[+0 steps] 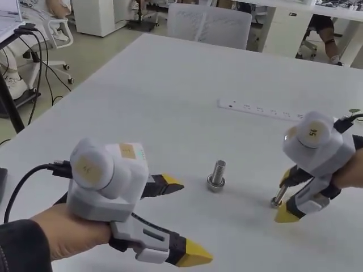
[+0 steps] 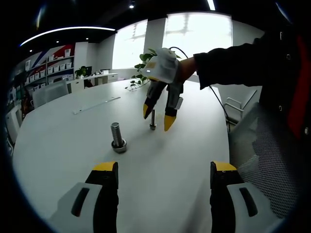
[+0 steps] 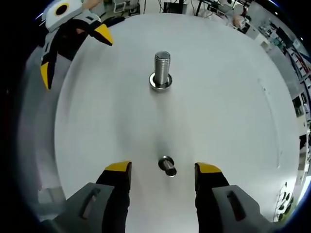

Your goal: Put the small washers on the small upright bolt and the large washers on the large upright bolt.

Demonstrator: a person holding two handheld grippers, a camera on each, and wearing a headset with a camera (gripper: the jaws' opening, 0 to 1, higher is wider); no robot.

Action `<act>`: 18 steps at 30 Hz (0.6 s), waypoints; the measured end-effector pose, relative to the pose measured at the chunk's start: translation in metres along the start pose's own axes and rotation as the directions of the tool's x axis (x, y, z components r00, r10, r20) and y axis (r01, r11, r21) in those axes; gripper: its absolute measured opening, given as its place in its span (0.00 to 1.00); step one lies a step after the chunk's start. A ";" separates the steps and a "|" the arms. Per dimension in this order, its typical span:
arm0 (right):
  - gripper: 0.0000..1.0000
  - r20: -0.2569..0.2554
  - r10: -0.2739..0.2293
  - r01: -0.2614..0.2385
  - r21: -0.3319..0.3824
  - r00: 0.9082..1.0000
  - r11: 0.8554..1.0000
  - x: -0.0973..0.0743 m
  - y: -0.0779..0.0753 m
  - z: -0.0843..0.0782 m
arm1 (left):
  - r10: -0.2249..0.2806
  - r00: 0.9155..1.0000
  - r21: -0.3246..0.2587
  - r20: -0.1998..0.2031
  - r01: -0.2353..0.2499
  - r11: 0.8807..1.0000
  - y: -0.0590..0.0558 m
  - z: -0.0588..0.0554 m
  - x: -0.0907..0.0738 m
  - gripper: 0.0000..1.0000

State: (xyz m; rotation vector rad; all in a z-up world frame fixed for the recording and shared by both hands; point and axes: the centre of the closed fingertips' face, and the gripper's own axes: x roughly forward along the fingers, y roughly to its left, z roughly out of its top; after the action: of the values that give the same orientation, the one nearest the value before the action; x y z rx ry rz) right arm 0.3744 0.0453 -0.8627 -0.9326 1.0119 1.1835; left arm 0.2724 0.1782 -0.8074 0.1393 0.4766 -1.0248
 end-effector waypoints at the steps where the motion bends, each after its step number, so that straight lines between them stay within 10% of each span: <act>1: 0.59 0.009 -0.001 0.000 0.007 1.000 1.000 0.000 0.000 0.000 | -0.001 1.000 -0.001 0.001 0.001 1.000 0.000 0.000 0.000 0.77; 18: 0.85 0.125 -0.042 0.031 0.086 0.991 0.996 -0.004 0.003 0.002 | -0.006 1.000 0.003 -0.003 0.006 1.000 0.000 0.001 0.002 0.77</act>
State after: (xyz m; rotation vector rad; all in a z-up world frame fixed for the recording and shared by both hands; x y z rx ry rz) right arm 0.3709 0.0466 -0.8588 -0.7966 0.9315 1.1463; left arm 0.2733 0.1766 -0.8073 0.1419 0.4789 -1.0315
